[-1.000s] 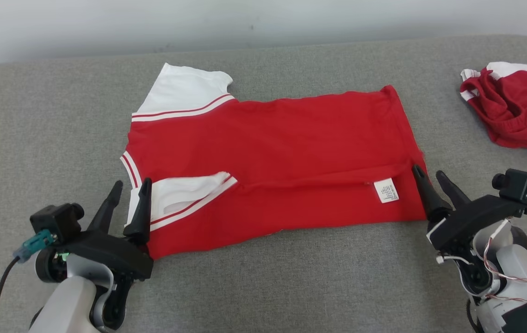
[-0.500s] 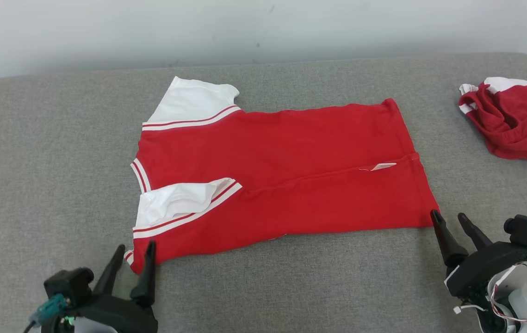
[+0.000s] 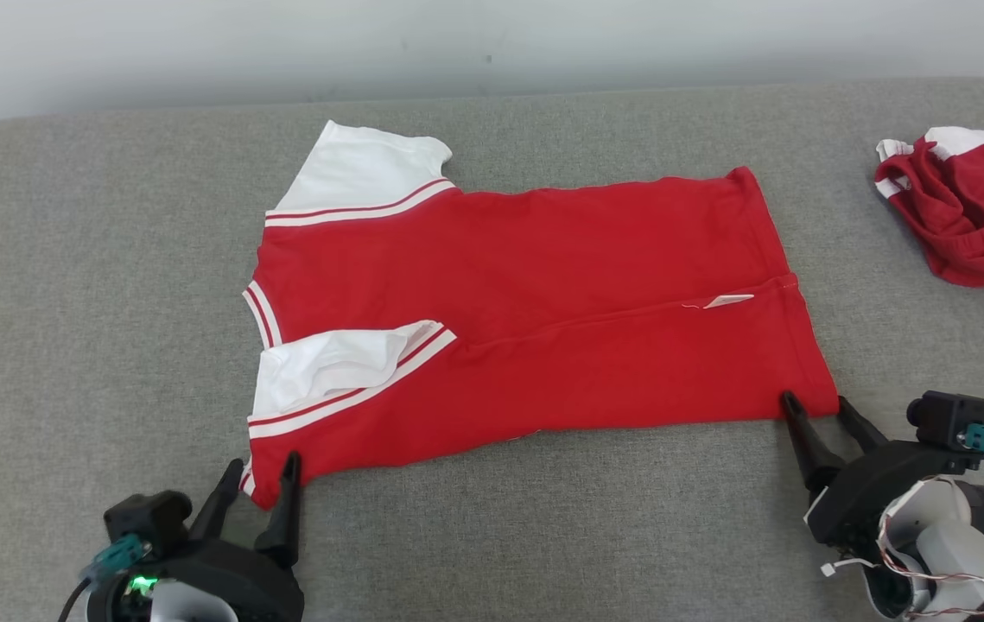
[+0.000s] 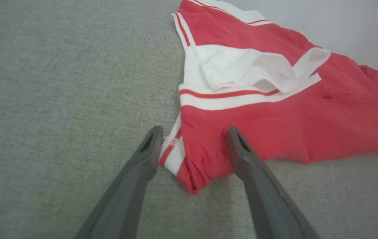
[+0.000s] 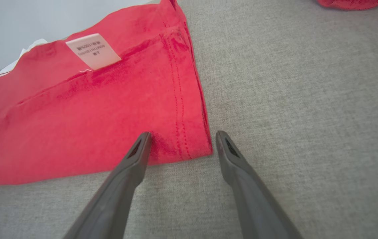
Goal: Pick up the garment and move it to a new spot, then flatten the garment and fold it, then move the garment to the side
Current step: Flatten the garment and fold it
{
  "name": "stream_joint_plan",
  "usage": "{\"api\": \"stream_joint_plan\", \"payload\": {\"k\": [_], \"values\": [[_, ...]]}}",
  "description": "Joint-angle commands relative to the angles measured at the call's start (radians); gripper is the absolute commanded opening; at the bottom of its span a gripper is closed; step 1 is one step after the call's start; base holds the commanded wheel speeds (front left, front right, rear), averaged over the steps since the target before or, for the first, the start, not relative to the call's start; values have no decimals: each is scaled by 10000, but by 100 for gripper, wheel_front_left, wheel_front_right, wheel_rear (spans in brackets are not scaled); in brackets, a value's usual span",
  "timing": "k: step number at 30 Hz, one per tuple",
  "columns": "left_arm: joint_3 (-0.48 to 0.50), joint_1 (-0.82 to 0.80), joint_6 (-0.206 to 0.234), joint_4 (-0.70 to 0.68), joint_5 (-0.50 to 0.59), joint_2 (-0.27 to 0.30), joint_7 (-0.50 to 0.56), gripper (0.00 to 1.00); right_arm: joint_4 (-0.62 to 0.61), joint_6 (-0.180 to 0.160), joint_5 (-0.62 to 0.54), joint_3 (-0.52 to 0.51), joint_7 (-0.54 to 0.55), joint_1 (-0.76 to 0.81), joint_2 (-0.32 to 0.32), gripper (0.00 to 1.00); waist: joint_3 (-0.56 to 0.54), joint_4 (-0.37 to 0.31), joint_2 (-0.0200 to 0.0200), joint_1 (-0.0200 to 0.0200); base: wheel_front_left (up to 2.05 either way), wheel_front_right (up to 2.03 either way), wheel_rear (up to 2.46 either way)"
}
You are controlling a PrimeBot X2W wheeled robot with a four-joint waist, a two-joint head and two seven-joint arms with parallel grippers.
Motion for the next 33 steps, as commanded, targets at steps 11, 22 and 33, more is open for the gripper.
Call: {"api": "stream_joint_plan", "payload": {"k": [11,22,33], "values": [[-289,-469,-213,922,297,-44,2,0,1028,4,523,558,-768,-225,355,0,-436,50,0,1,0,0,0],[-95,1392,-45,-267,276,199,-95,0,-303,4,1180,958,-1143,1575,-386,0,-1572,-43,0,1,0,0,0],[-24,3301,552,-2042,223,55,-82,11,-1734,4,1251,-125,-762,3657,-508,89,-1619,-20,0,1,0,0,0]]}}
